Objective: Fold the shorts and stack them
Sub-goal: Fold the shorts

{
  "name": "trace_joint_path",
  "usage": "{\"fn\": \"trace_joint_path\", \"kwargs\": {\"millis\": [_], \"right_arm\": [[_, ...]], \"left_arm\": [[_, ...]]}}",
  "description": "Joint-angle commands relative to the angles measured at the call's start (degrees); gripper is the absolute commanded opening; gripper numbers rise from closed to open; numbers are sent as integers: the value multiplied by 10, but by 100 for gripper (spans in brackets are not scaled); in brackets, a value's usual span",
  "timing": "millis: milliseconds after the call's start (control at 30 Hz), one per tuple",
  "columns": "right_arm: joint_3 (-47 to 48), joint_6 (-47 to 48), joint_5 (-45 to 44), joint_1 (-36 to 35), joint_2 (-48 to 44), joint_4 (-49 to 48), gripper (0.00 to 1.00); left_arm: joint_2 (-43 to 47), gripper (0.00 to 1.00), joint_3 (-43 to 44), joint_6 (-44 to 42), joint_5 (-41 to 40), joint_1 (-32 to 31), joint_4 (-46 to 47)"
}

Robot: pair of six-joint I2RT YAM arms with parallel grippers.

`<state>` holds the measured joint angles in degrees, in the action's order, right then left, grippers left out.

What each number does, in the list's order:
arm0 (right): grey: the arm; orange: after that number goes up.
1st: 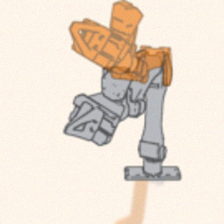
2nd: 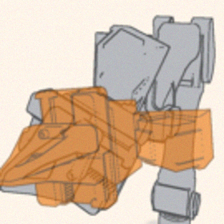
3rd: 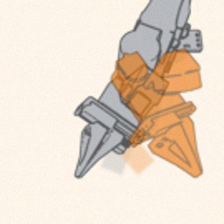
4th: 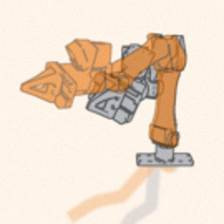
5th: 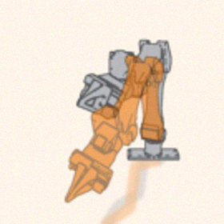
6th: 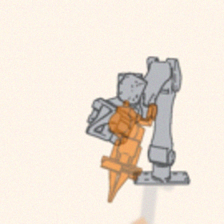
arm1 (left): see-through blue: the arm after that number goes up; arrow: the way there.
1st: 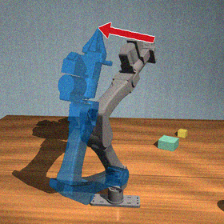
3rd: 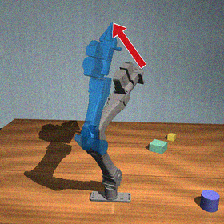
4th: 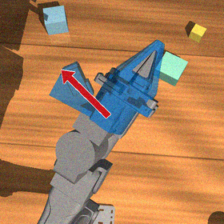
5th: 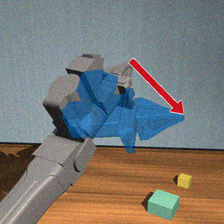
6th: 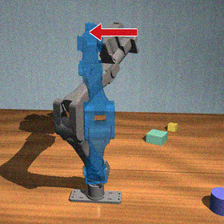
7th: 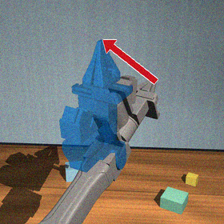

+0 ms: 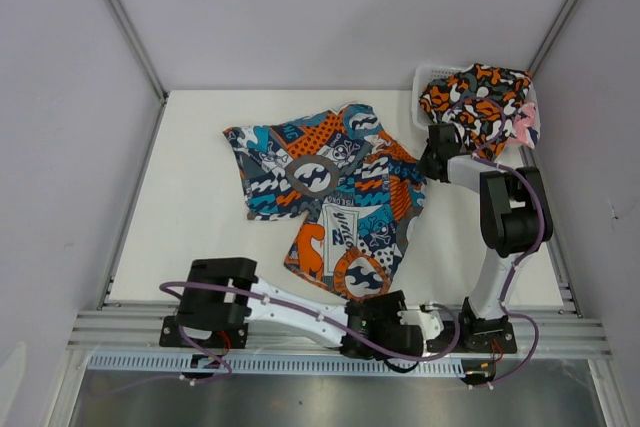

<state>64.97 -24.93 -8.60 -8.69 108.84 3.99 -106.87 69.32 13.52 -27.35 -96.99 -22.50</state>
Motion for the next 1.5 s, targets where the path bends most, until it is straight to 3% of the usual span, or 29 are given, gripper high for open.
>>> {"fn": "trace_joint_path", "kwargs": {"millis": [0,367,500,633,700,733,833,967,1100,1200,1300,1333,1467], "right_arm": [[-8,-4,5,5,-11,-15,0],[-7,-8,24,13,-6,-17,0],[-6,-9,29,17,-5,-17,0],[-5,-10,31,18,-4,-16,0],[-5,-10,32,18,-4,-17,0],[-5,-11,32,18,-3,-17,0],[-5,-9,33,19,-2,-16,0],[-4,-9,34,19,-1,-16,0],[-1,-8,35,18,2,-13,0],[5,-7,36,19,7,-8,0],[8,-7,37,19,9,-6,0],[8,-7,37,19,10,-6,0],[9,-6,38,19,11,-5,0]], "left_arm": [[-27,82,58,-5,-48,6,-47],[-40,80,88,38,-89,29,-123],[-40,62,85,35,-82,41,-132],[-32,32,79,36,-64,43,-134],[-25,23,78,36,-36,45,-134],[-21,12,73,35,-22,48,-129],[3,0,56,40,33,58,-108],[71,0,-11,61,117,100,-42],[207,0,-128,109,283,208,81],[242,1,-195,134,338,261,133],[235,21,-217,148,349,279,128],[224,35,-227,152,353,282,134],[207,54,-232,163,330,287,129]]}}
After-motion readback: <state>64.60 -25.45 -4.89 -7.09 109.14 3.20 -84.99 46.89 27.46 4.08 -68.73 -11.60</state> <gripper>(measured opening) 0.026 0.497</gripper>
